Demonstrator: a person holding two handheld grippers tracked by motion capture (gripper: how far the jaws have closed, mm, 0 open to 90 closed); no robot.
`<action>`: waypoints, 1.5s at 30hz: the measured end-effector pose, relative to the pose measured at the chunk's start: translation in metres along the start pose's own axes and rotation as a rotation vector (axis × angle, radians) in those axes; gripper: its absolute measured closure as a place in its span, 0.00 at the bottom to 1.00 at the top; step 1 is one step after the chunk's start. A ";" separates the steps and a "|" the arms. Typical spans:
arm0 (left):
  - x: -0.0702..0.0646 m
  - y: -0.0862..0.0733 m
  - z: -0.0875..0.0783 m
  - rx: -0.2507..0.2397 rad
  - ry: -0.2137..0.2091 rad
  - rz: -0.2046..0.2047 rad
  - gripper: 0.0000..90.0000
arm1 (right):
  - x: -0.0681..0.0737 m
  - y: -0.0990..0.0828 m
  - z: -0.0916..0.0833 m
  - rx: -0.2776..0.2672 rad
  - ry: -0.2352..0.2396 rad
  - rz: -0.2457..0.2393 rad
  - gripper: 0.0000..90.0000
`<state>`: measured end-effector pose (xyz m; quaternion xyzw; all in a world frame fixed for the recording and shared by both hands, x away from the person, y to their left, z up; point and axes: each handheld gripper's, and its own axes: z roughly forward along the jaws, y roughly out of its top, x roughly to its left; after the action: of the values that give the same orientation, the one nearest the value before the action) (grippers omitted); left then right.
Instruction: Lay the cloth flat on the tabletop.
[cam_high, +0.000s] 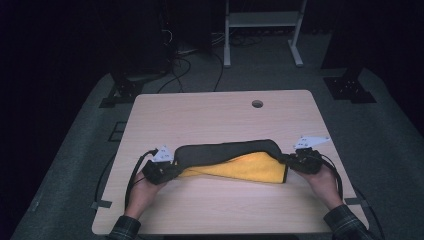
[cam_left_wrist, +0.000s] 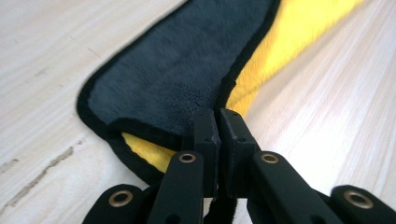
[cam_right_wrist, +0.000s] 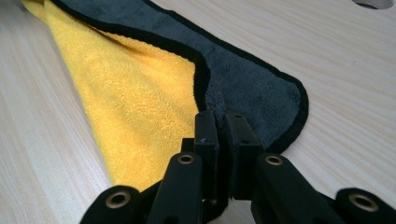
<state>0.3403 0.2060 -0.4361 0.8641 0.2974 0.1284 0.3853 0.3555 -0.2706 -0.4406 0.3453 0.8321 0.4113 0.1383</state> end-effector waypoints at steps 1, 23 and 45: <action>0.002 0.001 -0.002 -0.017 -0.005 -0.015 0.95 | 0.000 0.001 -0.001 -0.004 0.000 0.002 0.93; 0.046 0.052 -0.033 -0.302 0.062 -0.111 0.96 | -0.016 0.049 -0.019 -0.173 -0.019 0.008 0.92; 0.106 0.141 -0.048 -0.450 0.143 -0.128 0.96 | -0.062 0.145 -0.024 -0.309 -0.129 -0.004 0.93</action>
<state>0.4606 0.2252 -0.2998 0.7246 0.3418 0.2276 0.5534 0.4547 -0.2660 -0.3161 0.3437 0.7491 0.5113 0.2437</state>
